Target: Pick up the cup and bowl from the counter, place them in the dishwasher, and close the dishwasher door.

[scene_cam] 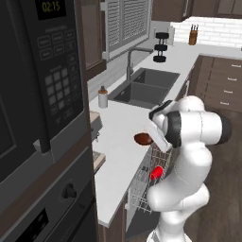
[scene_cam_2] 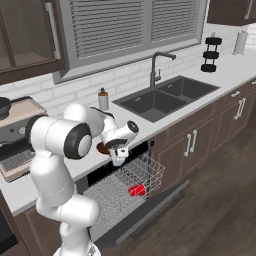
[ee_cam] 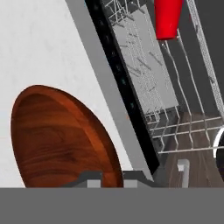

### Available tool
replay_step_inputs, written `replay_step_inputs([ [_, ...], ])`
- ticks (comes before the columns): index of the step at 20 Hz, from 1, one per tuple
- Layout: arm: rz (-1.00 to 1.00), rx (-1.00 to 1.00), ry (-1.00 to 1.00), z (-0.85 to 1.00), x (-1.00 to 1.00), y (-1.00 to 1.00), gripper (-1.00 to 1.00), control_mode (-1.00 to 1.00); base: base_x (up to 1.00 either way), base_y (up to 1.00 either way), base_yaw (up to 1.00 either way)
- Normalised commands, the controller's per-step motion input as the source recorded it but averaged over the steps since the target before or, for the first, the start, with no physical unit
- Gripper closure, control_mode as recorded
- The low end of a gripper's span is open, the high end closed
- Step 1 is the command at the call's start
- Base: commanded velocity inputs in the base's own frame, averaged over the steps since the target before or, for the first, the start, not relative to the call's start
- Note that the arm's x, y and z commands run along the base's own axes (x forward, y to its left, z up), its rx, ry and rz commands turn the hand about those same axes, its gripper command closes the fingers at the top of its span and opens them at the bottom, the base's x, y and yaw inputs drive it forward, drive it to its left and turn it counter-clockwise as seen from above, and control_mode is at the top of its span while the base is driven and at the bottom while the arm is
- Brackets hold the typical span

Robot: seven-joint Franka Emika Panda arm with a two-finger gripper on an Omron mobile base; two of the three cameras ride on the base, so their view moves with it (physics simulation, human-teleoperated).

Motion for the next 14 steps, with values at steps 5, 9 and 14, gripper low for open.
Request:
replay_step_inputs([
  [5,0.00,0.07,0.02,-0.06,-1.00,-0.94,1.00,-1.00,0.00,0.00,0.00],
  [9,0.00,0.06,0.08,-0.32,-0.84,-0.61,1.00,-1.00,0.00,0.00,0.00],
  [14,0.00,0.07,0.11,-0.66,-0.29,-0.11,1.00,-1.00,0.00,0.00,0.00],
])
